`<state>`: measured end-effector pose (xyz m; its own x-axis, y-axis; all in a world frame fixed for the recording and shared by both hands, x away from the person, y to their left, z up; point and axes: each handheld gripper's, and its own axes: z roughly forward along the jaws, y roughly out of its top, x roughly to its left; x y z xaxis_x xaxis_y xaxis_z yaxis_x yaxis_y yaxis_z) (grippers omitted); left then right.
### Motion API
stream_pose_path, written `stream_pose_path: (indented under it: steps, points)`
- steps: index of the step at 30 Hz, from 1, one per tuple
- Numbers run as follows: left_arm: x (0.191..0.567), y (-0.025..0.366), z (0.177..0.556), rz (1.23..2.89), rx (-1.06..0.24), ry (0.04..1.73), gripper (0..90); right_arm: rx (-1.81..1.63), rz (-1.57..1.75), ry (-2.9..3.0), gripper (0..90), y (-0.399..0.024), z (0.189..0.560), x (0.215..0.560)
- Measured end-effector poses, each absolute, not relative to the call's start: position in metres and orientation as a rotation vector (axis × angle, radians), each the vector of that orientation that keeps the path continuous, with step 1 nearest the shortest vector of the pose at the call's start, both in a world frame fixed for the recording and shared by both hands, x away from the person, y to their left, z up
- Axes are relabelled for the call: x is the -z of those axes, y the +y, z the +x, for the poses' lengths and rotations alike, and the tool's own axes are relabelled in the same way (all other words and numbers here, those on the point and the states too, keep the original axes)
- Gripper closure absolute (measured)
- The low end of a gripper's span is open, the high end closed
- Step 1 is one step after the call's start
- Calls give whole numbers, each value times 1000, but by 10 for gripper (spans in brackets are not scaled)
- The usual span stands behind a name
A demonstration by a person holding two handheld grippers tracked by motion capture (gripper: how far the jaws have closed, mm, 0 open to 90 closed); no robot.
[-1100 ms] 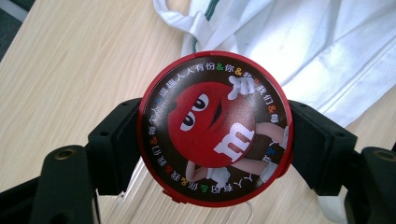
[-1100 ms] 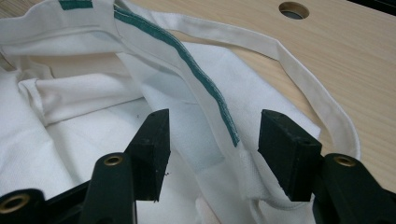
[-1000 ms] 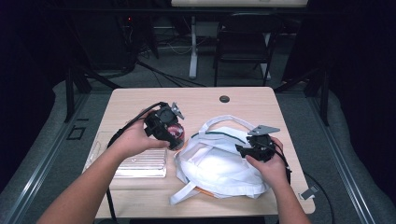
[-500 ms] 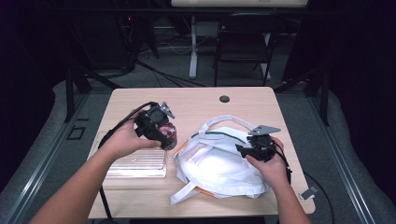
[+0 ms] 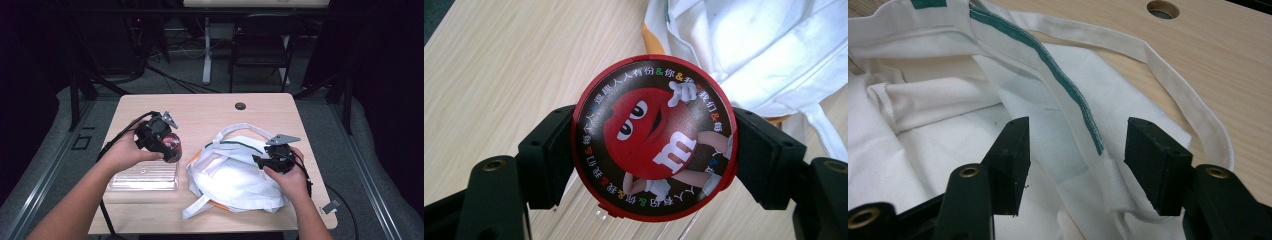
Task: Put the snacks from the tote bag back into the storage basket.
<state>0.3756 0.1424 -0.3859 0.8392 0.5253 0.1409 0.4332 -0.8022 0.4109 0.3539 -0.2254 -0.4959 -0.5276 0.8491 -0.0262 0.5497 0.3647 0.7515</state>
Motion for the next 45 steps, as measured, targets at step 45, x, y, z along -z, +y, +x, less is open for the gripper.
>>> stream_pose_path:
  steps: [45]
  points:
    - [436, 176, 377, 2642, -296, 789, 255, -975, 1209, 2236, 439, -222, 355, 500]
